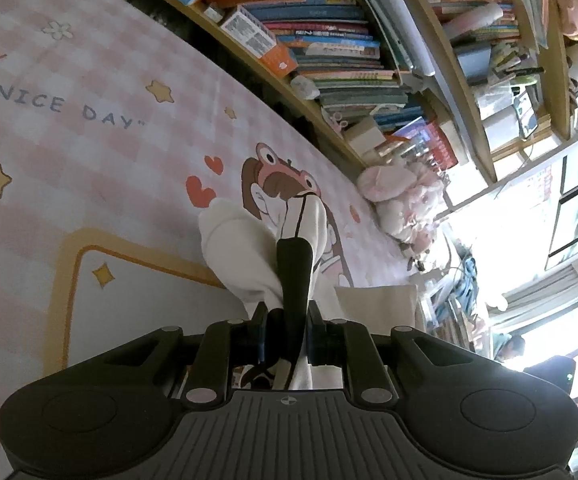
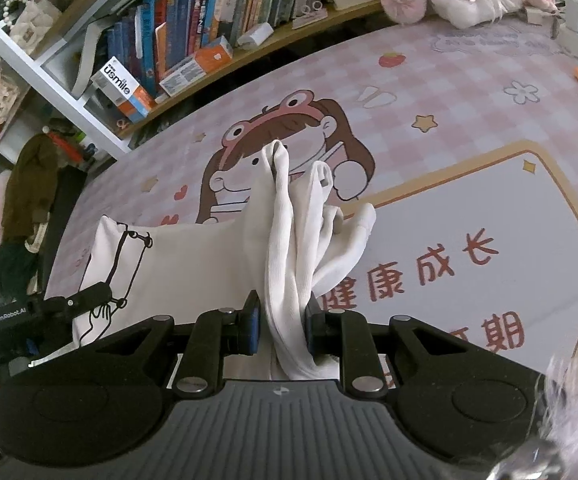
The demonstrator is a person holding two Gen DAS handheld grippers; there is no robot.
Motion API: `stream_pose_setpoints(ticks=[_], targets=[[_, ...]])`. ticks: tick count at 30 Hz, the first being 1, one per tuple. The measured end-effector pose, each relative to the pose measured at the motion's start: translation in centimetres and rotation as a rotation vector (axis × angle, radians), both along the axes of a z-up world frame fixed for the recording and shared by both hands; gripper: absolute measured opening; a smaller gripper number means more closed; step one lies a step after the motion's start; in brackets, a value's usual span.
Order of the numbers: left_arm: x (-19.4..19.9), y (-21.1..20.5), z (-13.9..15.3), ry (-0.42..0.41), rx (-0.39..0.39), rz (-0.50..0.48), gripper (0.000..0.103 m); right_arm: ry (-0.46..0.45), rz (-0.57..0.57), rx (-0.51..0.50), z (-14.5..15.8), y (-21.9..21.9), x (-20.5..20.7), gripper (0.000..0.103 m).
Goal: Fold clothes
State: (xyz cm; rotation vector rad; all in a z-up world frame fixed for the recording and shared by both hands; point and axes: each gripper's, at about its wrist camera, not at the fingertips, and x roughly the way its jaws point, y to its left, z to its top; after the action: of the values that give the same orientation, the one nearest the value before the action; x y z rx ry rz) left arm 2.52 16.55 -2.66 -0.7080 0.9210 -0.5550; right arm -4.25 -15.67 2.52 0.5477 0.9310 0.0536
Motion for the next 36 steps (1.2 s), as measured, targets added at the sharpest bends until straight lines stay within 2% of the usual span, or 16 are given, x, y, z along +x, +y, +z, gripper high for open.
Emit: stream_pose_setpoints(ticks=[7, 15, 23, 36], targets=[[0.6, 0.6, 0.1, 0.008, -0.010, 0.012, 0.015, -0.017, 0.023, -0.014, 0.5, 0.4, 1.2, 0.018], [3.5, -0.4, 0.8, -0.003, -0.004, 0.012, 0.015, -0.019, 0.036, 0.015, 0.4, -1.6, 4.1, 0.018], [8.3, -2.4, 0.9, 0.008, 0.001, 0.038, 0.015, -0.030, 0.053, 0.023, 0.2, -4.4, 9.4, 0.018], [17.0, -4.9, 0.3, -0.057, 0.063, 0.036, 0.015, -0.084, 0.091, 0.000, -0.4, -7.5, 18.5, 0.018]])
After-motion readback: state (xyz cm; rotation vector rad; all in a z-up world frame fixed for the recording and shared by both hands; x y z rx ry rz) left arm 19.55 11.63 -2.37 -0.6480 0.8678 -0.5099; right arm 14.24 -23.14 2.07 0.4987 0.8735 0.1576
